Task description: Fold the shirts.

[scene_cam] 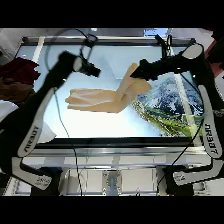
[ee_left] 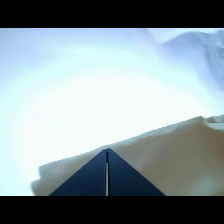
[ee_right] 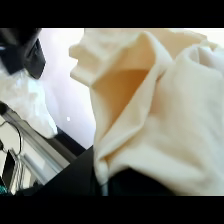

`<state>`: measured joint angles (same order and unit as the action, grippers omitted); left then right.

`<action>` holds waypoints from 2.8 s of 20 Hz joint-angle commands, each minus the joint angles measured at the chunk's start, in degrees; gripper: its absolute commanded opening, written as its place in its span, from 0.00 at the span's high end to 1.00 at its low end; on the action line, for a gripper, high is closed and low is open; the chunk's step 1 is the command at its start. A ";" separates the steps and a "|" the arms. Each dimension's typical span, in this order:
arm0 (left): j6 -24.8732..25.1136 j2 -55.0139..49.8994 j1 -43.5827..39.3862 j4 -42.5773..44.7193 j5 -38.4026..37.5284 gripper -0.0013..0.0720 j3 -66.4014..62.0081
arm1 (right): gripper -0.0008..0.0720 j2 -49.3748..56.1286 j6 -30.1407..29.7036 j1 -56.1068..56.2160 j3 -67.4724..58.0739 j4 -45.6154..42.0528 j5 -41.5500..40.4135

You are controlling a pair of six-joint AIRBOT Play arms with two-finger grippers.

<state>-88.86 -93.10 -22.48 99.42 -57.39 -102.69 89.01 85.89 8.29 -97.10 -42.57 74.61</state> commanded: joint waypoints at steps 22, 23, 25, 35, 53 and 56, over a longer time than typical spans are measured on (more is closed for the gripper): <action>-3.74 8.22 10.34 4.04 -9.09 0.97 4.48 | 0.24 24.11 9.49 6.99 -7.26 -11.37 -9.92; -4.07 8.22 10.34 4.04 -8.76 0.97 4.98 | 0.23 24.22 9.33 6.69 -6.01 -12.33 -8.83; -4.13 8.22 10.36 4.09 -8.50 0.97 5.68 | 0.14 24.55 8.35 6.71 -3.89 -12.26 -9.14; -4.11 8.22 10.36 4.09 -8.07 0.97 5.79 | 0.14 30.75 4.04 9.07 -3.69 3.63 -12.63; -2.99 8.22 10.34 3.98 -8.50 0.97 5.79 | 0.95 5.55 14.71 -15.54 -5.07 -39.80 4.96; -4.28 8.22 10.34 3.63 -8.50 0.97 5.79 | 0.95 -1.53 14.51 -26.47 -5.03 -49.05 13.77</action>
<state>-92.16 -84.86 -12.16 103.39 -65.89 -96.90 94.45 98.24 -8.78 -102.13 -76.53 78.28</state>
